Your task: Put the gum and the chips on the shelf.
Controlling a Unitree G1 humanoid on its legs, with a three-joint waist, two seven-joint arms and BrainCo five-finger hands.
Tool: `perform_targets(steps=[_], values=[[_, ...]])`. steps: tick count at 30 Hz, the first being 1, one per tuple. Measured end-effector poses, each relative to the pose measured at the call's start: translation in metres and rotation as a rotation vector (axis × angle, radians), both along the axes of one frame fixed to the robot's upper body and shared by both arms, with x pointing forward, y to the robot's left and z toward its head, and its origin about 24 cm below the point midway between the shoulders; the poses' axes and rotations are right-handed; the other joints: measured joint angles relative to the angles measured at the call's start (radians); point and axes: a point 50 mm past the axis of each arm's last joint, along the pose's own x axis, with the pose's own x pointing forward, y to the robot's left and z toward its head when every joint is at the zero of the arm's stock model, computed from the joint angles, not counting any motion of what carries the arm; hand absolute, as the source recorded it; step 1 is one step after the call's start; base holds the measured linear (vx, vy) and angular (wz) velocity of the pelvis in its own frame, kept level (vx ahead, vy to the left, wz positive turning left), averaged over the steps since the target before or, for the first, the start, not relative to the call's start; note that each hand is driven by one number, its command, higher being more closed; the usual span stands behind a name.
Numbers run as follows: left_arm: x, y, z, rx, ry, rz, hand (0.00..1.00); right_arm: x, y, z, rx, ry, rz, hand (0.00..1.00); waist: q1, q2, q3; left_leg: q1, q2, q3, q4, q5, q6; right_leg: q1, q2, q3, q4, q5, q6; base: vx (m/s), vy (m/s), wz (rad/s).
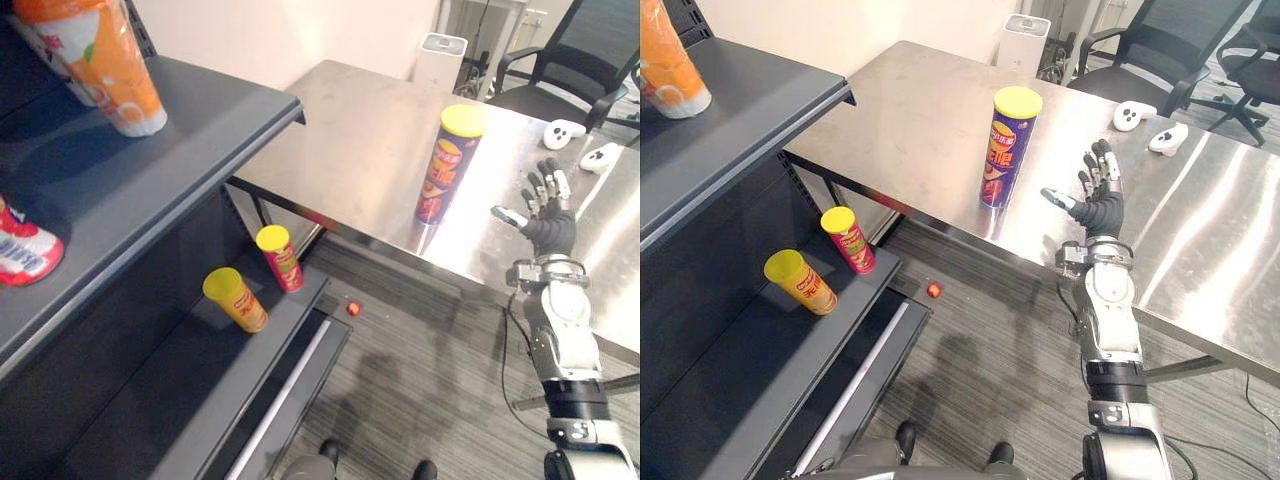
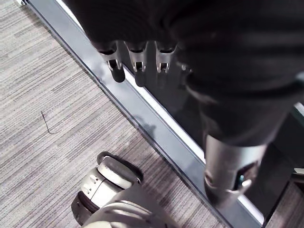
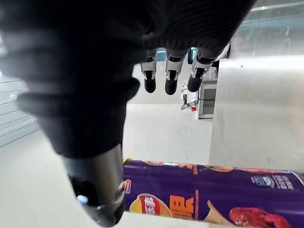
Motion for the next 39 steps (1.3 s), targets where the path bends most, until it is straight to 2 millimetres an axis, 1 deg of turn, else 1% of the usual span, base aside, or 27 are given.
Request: perform_targets(steps=[4,7,14,18,24,33,39], values=[[0.001,0.000,0.000,0.001,-0.002,0.000,0.00,0.002,0.001,0.002,0.010,-0.003,-0.006,0.00,0.014,-0.003,0.002,0.000,0.000,-0.001,-0.006,0.008,-0.001,-0.002,-0.001,0.001,0.000,0.000,0.000,-0.04,-0.002,0.01],[0.001,0.001,0.000,0.003,-0.002,0.000,0.00,0.006,0.004,0.010,0.014,-0.018,-0.005,0.00,0.016,-0.010,0.005,-0.008,-0.001,-0.003,-0.023,0.027,-0.005,-0.018,-0.002,0.002,0.004,0.000,0.000,-0.04,-0.003,0.02],[0.000,0.003,0.001,0.010,-0.001,0.012,0.00,0.010,0.004,0.015,0.008,-0.024,-0.027,0.00,0.019,-0.020,0.010,-0.008,0.002,-0.019,-0.049,0.055,-0.013,-0.023,0.002,0.000,0.004,0.000,0.000,-0.03,-0.005,0.06],[0.000,0.005,0.001,0.019,0.002,0.013,0.00,0.014,0.003,0.012,-0.003,0.001,-0.057,0.00,0.024,-0.030,0.010,-0.004,0.010,-0.022,-0.083,0.082,-0.018,-0.032,0.005,0.001,0.005,0.000,0.000,-0.03,-0.005,0.02],[-0.001,0.008,0.002,0.030,0.009,0.015,0.00,0.014,0.002,0.012,-0.003,0.003,-0.062,0.00,0.040,-0.037,0.009,0.002,0.018,-0.023,-0.106,0.097,-0.026,-0.036,0.017,0.002,0.005,0.000,0.000,0.00,0.000,0.00],[-0.003,0.010,0.002,0.036,0.016,0.014,0.00,0.020,0.002,0.012,0.012,0.030,-0.080,0.00,0.044,-0.043,0.009,-0.002,0.021,-0.027,-0.127,0.113,-0.029,-0.049,0.019,0.000,0.005,0.002,0.001,0.00,0.000,0.00],[-0.003,0.011,0.002,0.041,0.016,0.017,0.00,0.025,0.003,0.019,0.019,0.013,-0.083,0.00,0.044,-0.049,0.009,-0.007,0.019,-0.030,-0.132,0.115,-0.028,-0.054,0.018,-0.002,0.004,0.002,0.002,0.00,0.000,0.00]])
